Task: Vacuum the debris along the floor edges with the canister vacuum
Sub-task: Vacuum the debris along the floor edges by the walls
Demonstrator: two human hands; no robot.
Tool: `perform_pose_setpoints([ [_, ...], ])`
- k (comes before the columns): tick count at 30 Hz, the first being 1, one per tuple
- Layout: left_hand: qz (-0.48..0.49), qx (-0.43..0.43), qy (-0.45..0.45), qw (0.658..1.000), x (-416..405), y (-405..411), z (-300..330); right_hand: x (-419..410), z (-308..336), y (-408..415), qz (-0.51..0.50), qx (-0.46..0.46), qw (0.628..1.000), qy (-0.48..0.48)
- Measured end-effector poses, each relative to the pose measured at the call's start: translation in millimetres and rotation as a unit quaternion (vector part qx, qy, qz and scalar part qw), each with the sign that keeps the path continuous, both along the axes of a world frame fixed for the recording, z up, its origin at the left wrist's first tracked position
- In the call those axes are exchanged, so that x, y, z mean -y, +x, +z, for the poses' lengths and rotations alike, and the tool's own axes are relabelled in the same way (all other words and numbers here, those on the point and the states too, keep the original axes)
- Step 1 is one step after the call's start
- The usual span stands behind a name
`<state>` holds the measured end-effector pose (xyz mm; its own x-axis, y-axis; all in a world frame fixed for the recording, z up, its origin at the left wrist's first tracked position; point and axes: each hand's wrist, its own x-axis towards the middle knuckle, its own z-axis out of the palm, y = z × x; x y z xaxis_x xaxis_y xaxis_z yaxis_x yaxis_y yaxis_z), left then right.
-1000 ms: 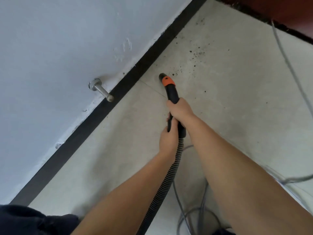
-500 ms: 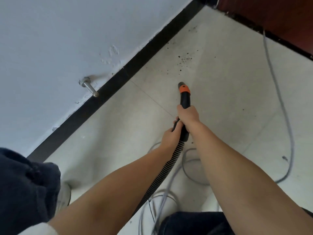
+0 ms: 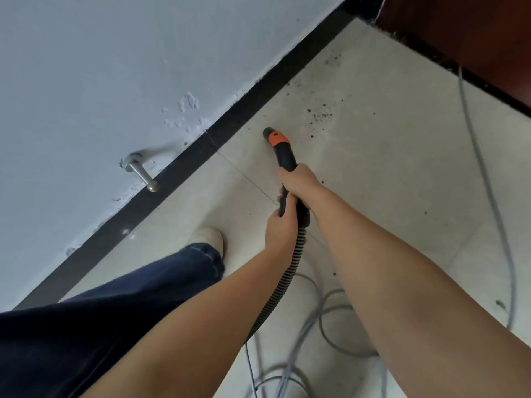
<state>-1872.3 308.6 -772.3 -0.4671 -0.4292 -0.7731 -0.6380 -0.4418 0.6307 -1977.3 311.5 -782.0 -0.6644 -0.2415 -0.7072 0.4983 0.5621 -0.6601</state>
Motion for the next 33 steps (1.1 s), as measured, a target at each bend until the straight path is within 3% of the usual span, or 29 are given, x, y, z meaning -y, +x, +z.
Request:
perform_pose_setpoints([
  [10,-0.079,-0.016,0.059,0.995,-42,-12,-4,-64,-6,-11,-0.115,-0.018,0.992,0.046],
  [26,-0.048,-0.025,0.055,0.997,-18,-26,1,-30,4,-25,-0.066,-0.021,0.997,0.038],
  [33,-0.097,-0.020,0.068,0.993,-37,-28,-2,-61,2,-25,-0.125,-0.022,0.991,0.049],
])
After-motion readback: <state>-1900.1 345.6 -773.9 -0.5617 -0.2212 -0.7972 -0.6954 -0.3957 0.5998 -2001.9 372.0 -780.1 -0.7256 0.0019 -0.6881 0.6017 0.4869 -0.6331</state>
